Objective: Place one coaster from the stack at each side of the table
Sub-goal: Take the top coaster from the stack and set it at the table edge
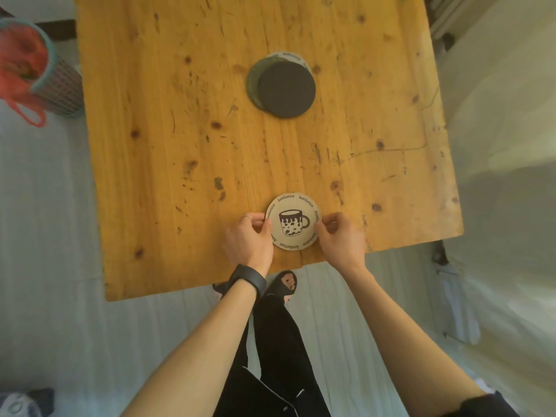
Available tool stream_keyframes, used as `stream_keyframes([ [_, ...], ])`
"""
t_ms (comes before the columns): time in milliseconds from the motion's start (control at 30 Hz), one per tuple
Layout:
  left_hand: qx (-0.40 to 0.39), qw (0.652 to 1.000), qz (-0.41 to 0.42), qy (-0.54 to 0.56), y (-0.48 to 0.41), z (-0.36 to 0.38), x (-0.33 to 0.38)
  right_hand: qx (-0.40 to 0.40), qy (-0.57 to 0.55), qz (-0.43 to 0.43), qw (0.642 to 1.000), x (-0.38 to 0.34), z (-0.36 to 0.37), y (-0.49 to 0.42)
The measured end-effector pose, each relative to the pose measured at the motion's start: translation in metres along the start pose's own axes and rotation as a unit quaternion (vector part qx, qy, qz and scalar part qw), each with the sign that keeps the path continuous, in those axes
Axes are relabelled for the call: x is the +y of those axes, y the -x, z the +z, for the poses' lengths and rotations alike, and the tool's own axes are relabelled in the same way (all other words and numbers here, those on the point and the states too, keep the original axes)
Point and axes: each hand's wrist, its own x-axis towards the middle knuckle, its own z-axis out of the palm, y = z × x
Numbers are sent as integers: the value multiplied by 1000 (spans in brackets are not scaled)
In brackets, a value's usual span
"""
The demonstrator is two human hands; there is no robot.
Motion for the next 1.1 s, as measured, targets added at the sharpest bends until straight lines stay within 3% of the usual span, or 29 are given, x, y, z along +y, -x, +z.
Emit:
stream_keyframes([
  [133, -8, 999, -31, -31, 2, 3, 3, 14, 19, -7, 1000, 1, 0, 2],
  [400, -32, 997, 4, -64, -3, 2, 8, 40, 15, -7, 999, 6, 1, -3],
  [567, -26, 997, 15, -73, -5, -2, 5, 59, 79, -63, 993, 1, 12, 3],
  [833, -19, 964, 157, -214, 11, 4, -9, 104, 126, -196, 967, 20, 20, 10],
  [933, -38, 949, 191, -247, 5, -1, -5, 85, 152, -196, 965, 19, 16, 9],
  [1100, -120, 942, 163, -267, -12, -11, 26, 26, 223, -174, 959, 11, -1, 8],
])
